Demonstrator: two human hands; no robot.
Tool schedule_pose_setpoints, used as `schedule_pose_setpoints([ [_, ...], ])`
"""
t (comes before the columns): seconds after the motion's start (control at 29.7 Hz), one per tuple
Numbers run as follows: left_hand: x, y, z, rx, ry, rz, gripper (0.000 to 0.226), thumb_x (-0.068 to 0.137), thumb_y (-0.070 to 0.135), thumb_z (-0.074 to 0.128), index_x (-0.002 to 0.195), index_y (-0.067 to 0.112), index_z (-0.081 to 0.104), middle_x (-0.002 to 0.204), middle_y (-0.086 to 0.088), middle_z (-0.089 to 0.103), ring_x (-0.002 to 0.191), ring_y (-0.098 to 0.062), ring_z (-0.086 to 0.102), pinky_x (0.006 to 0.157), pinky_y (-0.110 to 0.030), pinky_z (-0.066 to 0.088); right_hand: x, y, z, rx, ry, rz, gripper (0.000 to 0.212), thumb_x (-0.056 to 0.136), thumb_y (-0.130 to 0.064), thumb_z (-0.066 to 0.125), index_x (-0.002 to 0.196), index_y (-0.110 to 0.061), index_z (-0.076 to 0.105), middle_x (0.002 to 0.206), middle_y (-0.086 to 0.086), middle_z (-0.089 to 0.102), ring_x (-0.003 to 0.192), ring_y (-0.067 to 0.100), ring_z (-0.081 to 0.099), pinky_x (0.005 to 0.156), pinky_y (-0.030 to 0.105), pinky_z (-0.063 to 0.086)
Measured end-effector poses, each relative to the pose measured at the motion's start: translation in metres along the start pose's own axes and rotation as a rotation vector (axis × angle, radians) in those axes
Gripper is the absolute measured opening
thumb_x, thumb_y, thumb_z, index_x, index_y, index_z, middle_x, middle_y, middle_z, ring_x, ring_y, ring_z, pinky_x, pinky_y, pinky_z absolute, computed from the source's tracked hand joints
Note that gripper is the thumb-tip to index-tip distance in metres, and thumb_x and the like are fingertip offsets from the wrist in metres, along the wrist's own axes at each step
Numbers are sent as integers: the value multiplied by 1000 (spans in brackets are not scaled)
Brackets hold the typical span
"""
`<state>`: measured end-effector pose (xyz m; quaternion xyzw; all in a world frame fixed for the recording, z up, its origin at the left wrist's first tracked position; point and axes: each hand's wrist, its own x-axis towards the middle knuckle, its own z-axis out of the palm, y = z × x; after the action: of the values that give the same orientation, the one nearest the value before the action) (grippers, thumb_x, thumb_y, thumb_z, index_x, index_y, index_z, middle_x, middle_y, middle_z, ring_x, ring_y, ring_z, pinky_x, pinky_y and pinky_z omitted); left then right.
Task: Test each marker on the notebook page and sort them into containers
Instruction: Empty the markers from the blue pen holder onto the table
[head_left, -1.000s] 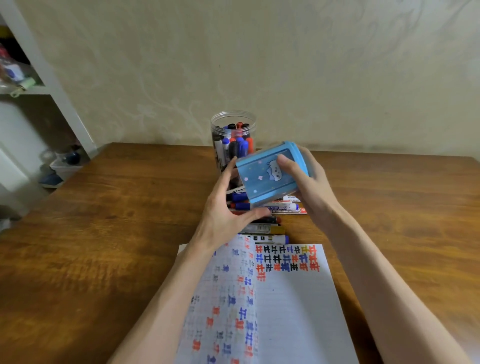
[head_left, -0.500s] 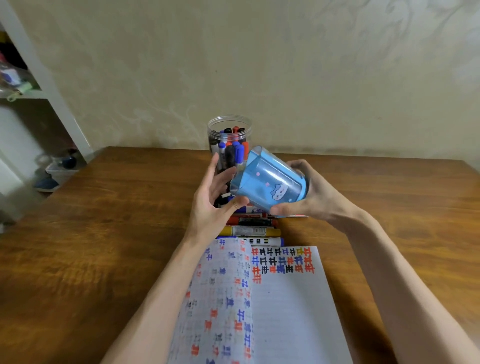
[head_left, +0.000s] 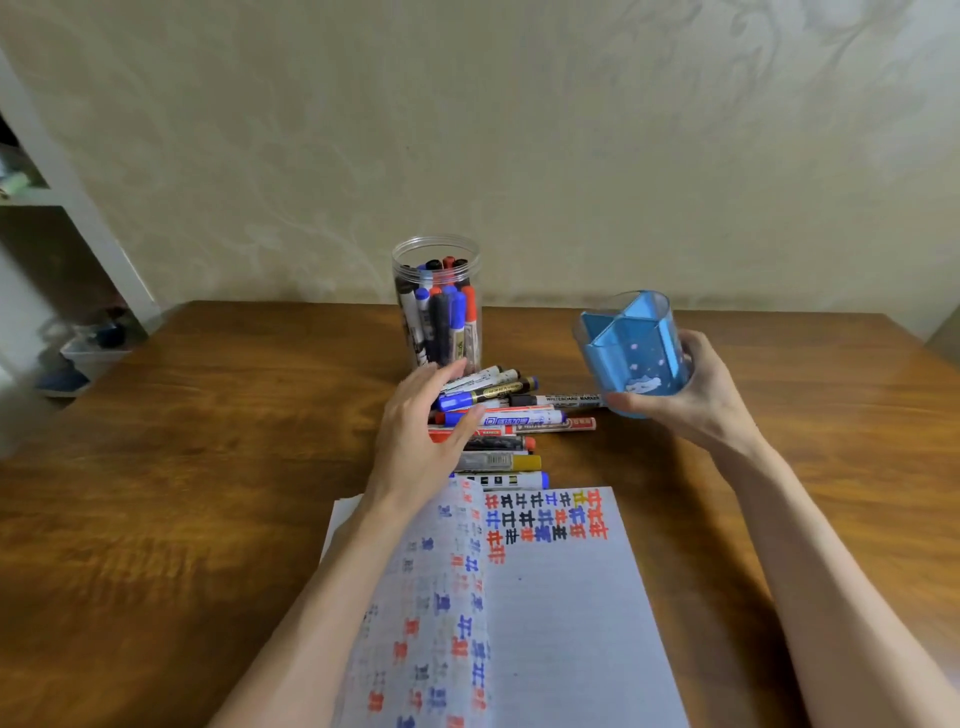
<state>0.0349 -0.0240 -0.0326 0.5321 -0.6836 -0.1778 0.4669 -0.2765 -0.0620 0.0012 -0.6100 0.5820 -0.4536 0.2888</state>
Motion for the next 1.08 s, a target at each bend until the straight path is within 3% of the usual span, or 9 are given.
schedule_pose_setpoints([
  [0.1,1,-9,3,90,38,1,48,95,44,66,139,25,59,136,17,52,130,-7,51,101,-49,55,0,9,-3,13,37,50,99,64,-35,99,146,-17,46,125,-9,59,106,4,61,82,14,45],
  [0.24,1,-18,3,135,28,-31,51,95,50,64,139,24,60,139,8,57,130,-4,50,103,-46,53,3,18,-3,55,117,83,94,68,-32,97,146,-15,47,116,-14,58,99,-4,59,78,11,45],
  [0.4,1,-22,6,233,59,-69,49,96,50,63,138,25,61,143,5,57,139,-7,41,113,-51,43,3,26,-12,27,143,115,98,67,-33,98,147,-14,46,128,-6,58,115,12,58,94,28,49],
  [0.54,2,-25,6,206,33,-112,54,94,60,59,137,27,61,141,7,55,132,-8,48,105,-50,50,2,26,-4,15,61,123,101,65,-32,99,149,-13,45,136,-2,60,120,16,61,97,31,52],
  [0.71,0,-27,7,226,9,-114,56,94,60,61,141,29,58,147,6,49,138,-12,42,109,-50,46,2,17,23,12,-31,102,112,48,-53,96,144,-17,50,136,0,67,119,16,67,100,39,59],
  [0.84,1,-24,9,232,10,-111,53,97,54,61,142,26,58,148,5,48,140,-12,40,111,-48,45,4,12,45,-15,-99,59,99,62,-43,98,145,-19,50,136,-1,67,117,14,68,90,26,59],
  [0.98,2,-23,11,251,23,-89,51,97,52,61,138,22,60,144,2,50,136,-15,44,105,-49,50,2,7,49,-32,-133,47,102,67,-42,96,152,-22,43,145,-7,58,128,11,59,81,9,48],
  [1.01,2,-23,11,272,32,-84,51,97,53,62,136,22,61,144,1,51,135,-16,45,104,-50,50,1,5,46,-22,-138,41,106,68,-42,96,155,-24,39,146,-10,56,129,9,55,82,8,46],
  [1.08,2,-23,10,301,58,-84,52,95,55,63,135,22,61,143,1,51,132,-16,49,105,-49,49,0,2,41,9,-119,30,121,64,-49,94,162,-26,28,156,-8,49,139,11,49,100,16,46],
])
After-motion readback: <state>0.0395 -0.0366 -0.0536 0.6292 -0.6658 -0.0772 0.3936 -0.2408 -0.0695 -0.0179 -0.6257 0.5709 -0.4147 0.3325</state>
